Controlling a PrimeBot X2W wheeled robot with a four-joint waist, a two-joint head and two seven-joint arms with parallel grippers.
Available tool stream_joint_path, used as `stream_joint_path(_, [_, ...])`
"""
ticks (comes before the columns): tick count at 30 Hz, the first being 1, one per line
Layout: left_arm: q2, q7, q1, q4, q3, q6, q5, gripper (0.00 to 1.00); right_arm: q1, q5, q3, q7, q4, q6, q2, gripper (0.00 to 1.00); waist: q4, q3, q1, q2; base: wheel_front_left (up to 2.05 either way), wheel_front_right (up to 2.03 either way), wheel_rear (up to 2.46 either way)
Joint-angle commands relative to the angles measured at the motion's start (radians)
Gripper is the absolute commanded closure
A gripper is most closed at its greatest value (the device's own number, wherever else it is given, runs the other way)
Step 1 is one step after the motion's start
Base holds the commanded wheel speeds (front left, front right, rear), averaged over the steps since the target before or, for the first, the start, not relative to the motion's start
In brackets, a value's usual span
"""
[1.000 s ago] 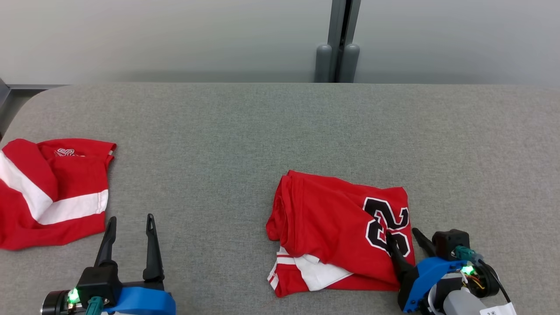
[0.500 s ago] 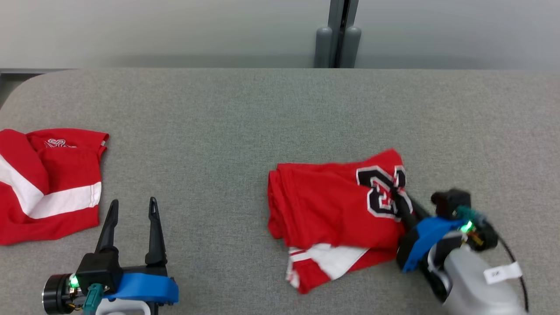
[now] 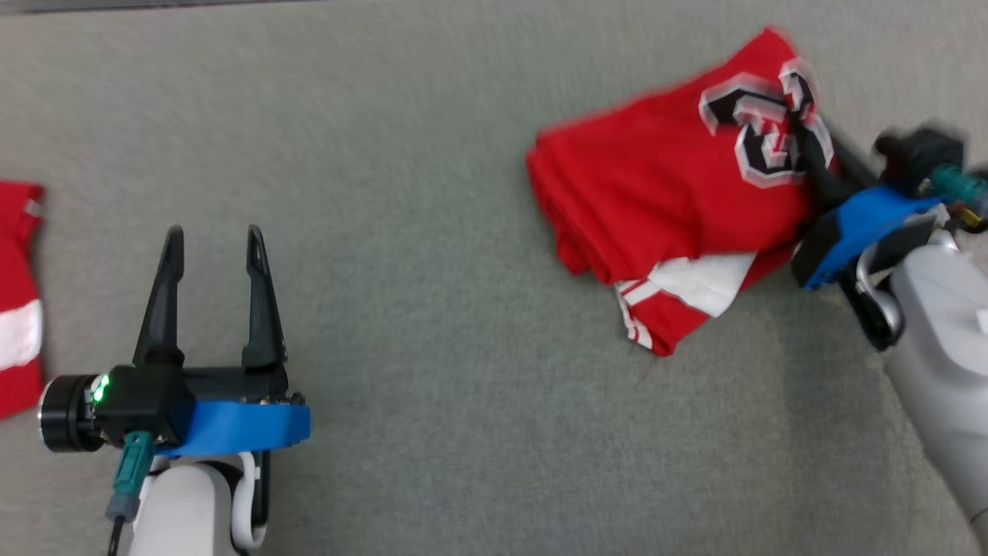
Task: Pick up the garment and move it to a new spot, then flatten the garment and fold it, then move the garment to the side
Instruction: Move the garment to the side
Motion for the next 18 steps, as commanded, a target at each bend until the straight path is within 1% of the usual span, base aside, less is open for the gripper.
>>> stream_joint_path(1, [0.009, -0.002, -0.034, -0.027, 0.001, -0.006, 0.013, 0.0, -0.053, 0.015, 0.001, -0.001, -0.008, 0.0, -0.035, 1.0, -0.024, 0.042, -0.0003, -0.0003, 0.0, 0.0, 0.0])
stream_joint_path(5, [0.036, -0.003, -0.079, -0.069, -0.003, -0.017, 0.032, 0.0, -0.133, 0.027, -0.021, -0.001, -0.02, 0.0, -0.096, 1.0, -0.086, 0.119, -0.0003, -0.0003, 0.0, 0.0, 0.0])
stream_joint_path(10, [0.084, -0.003, -0.119, -0.121, 0.005, -0.021, 0.049, 0.0, -0.201, 0.035, -0.064, -0.001, -0.03, 0.0, -0.157, 1.0, -0.157, 0.202, -0.0003, -0.0003, 0.0, 0.0, 0.0])
stream_joint_path(11, [0.084, -0.003, -0.119, -0.121, 0.005, -0.021, 0.049, 0.0, -0.201, 0.035, -0.064, -0.001, -0.03, 0.0, -0.157, 1.0, -0.157, 0.202, -0.0003, -0.0003, 0.0, 0.0, 0.0])
stream_joint_path(12, [0.101, -0.003, -0.126, -0.143, 0.006, -0.022, 0.057, 0.0, -0.218, 0.038, -0.078, -0.001, -0.022, 0.0, -0.179, 1.0, -0.178, 0.224, -0.0003, -0.0003, 0.0, 0.0, 0.0])
stream_joint_path(14, [0.115, -0.002, -0.126, -0.164, 0.006, -0.019, 0.062, 0.0, -0.238, 0.047, -0.095, -0.001, -0.016, 0.0, -0.202, 1.0, -0.196, 0.245, -0.0003, -0.0003, 0.0, 0.0, 0.0])
stream_joint_path(15, [0.115, -0.002, -0.126, -0.164, 0.006, -0.019, 0.062, 0.0, -0.238, 0.047, -0.095, -0.001, -0.016, 0.0, -0.202, 1.0, -0.196, 0.245, -0.0003, -0.0003, 0.0, 0.0, 0.0])
stream_joint_path(18, [0.133, -0.002, -0.13, -0.186, 0.003, -0.019, 0.07, 0.0, -0.264, 0.056, -0.104, -0.001, 0.004, 0.0, -0.233, 1.0, -0.213, 0.27, -0.0003, -0.0003, 0.0, 0.0, 0.0])
